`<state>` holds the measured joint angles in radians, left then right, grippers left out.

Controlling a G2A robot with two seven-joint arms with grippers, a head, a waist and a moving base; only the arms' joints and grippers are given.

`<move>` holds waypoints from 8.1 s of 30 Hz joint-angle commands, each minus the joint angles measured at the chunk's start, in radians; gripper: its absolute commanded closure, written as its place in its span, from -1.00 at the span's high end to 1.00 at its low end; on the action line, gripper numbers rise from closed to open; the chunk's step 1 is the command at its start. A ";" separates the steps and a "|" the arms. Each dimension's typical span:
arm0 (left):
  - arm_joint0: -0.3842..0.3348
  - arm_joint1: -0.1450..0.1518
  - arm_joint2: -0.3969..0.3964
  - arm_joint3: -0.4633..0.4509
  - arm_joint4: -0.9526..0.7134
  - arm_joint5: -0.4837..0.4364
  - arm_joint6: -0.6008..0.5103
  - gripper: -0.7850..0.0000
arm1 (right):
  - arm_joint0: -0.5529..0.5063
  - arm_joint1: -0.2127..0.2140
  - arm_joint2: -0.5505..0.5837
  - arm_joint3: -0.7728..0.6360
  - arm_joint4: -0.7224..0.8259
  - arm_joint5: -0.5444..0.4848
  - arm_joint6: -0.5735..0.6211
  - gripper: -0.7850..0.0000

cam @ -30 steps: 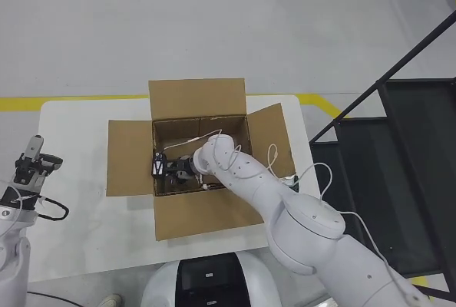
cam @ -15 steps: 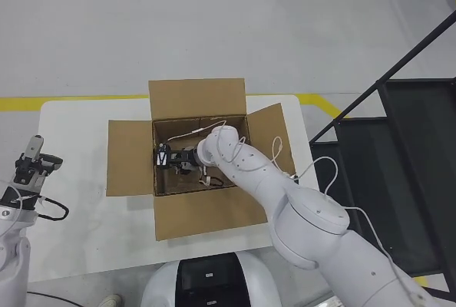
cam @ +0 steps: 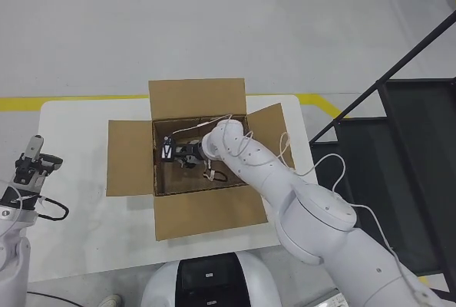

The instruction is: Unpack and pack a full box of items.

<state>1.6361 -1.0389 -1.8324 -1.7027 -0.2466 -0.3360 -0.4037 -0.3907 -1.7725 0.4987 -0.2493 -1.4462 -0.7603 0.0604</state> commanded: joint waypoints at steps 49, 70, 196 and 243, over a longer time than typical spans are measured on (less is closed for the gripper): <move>0.000 0.000 0.000 0.000 0.000 0.000 0.000 1.00 | -0.762 0.391 0.581 -1.465 0.189 0.062 0.501 -1.00; 0.023 0.007 0.024 0.004 0.109 0.011 -0.147 1.00 | -0.762 0.391 0.581 -1.465 0.189 0.062 0.501 -1.00; -0.108 0.061 -0.103 0.192 -0.137 0.157 -0.330 1.00 | -1.575 0.498 1.275 -1.774 0.258 0.153 0.428 -1.00; -0.108 0.061 -0.103 0.192 -0.137 0.157 -0.330 1.00 | -1.401 0.497 1.000 -1.448 0.045 0.540 0.310 1.00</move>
<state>1.5281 -0.9780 -1.9351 -1.5106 -0.3837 -0.1787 -0.7334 -1.7839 -1.2760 1.4915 -1.6829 -1.4080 -0.2238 0.3788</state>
